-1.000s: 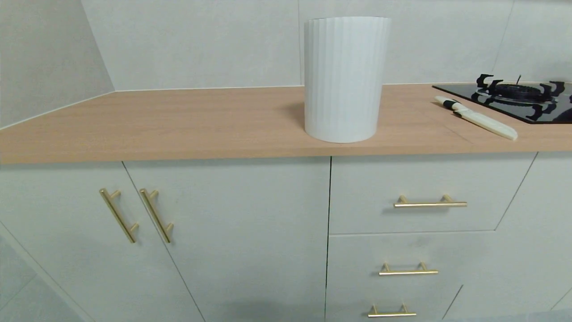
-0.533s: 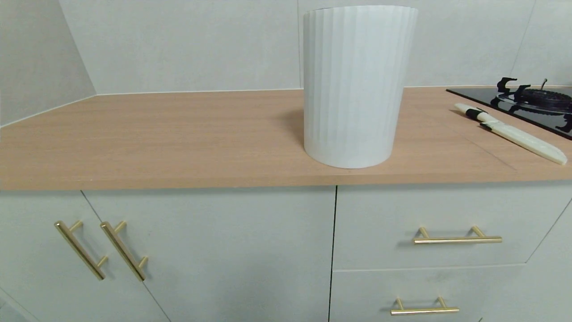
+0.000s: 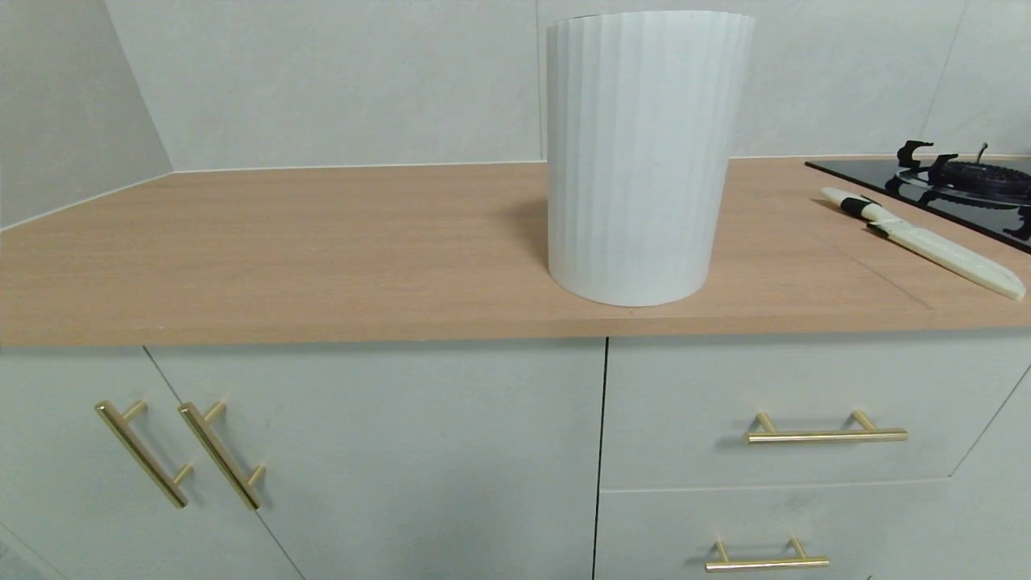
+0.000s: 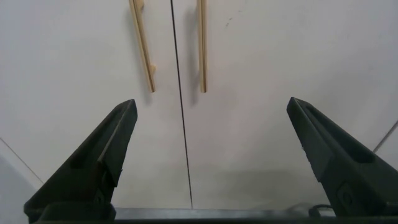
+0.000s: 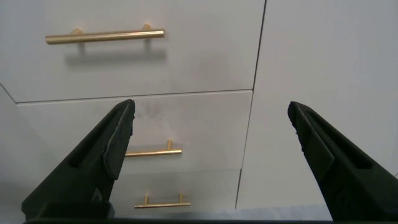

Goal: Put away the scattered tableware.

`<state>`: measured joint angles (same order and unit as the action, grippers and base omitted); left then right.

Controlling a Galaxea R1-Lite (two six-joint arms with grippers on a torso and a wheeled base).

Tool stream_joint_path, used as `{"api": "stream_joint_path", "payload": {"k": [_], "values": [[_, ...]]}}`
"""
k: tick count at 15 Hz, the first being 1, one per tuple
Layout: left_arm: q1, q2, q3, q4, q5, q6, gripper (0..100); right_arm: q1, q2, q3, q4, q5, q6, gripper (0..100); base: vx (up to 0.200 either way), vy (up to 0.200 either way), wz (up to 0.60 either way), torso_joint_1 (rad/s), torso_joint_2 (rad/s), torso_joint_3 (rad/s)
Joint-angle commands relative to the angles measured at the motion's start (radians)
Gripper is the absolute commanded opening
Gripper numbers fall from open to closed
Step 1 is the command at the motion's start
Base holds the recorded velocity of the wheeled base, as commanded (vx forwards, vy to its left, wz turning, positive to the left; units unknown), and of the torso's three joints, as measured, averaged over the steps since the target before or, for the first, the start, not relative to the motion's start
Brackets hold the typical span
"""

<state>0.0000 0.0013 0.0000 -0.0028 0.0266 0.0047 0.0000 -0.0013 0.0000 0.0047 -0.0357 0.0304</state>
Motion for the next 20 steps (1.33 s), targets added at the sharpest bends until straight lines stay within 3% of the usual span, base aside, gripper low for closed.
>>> {"api": "stream_joint_path", "payload": {"k": [1, 6, 20], "values": [[0.0, 0.0, 0.0, 0.0, -0.001, -0.002, 100, 0.0, 0.001, 0.0, 0.0, -0.001, 0.0, 100, 0.0, -0.2, 0.0, 0.002, 0.0, 0.002], [0.0, 0.002, 0.0, 0.0, -0.001, -0.003, 100, 0.0, 0.001, 0.0, 0.0, -0.001, 0.0, 100, 0.0, -0.2, 0.0, 0.003, 0.0, 0.003], [0.0, 0.0, 0.0, 0.0, -0.001, -0.006, 100, 0.0, 0.001, 0.0, 0.0, -0.003, 0.002, 100, 0.0, 0.0, 0.0, 0.0, 0.0, 0.0]]}}
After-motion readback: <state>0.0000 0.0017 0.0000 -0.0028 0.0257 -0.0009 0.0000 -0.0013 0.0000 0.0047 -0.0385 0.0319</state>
